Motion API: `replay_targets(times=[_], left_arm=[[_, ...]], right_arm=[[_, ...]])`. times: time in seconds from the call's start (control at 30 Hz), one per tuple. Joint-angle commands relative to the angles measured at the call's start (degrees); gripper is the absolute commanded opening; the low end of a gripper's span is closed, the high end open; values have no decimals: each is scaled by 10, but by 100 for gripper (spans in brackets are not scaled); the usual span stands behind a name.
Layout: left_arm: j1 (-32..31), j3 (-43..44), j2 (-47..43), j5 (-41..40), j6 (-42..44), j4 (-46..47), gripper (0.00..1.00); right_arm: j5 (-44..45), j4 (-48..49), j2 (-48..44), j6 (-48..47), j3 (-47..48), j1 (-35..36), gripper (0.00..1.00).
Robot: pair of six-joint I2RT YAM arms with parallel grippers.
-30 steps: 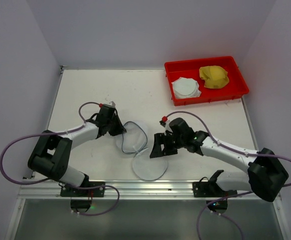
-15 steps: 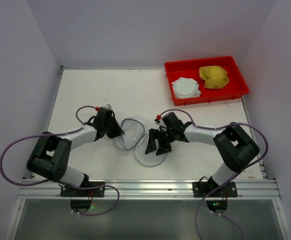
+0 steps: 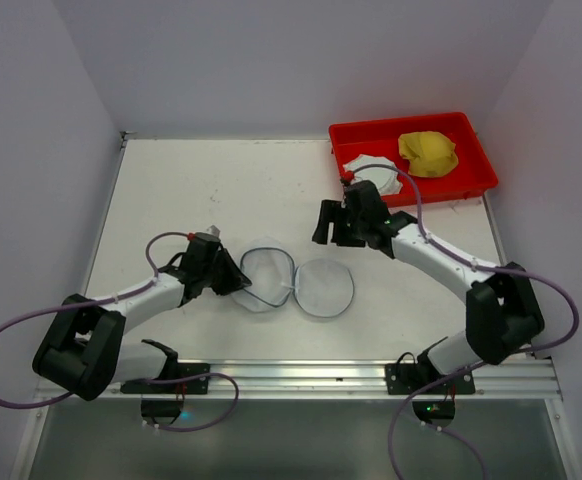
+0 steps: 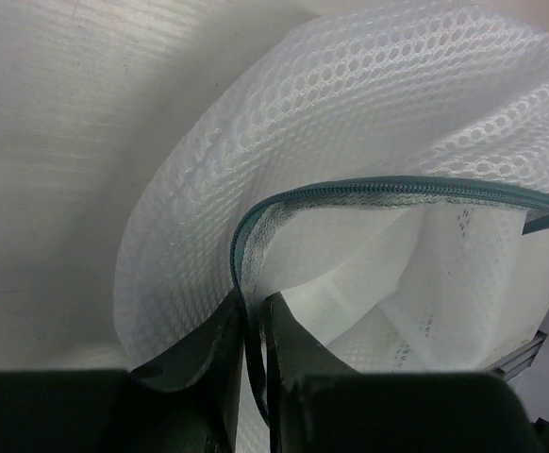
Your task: Unzip the laundry bag and remove the bra
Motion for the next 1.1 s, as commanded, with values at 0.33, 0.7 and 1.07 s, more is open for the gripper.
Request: replay_targets(times=[0.33, 0.7, 1.07], left_arm=[[-5, 22, -7, -31, -71, 26, 16], [-4, 19, -1, -34, -70, 26, 15], [-5, 30, 0, -39, -56, 15, 15]], right_arm=[[95, -43, -103, 113, -186, -2, 64], [24, 11, -58, 131, -214, -2, 38], [94, -58, -130, 106, -175, -5, 0]])
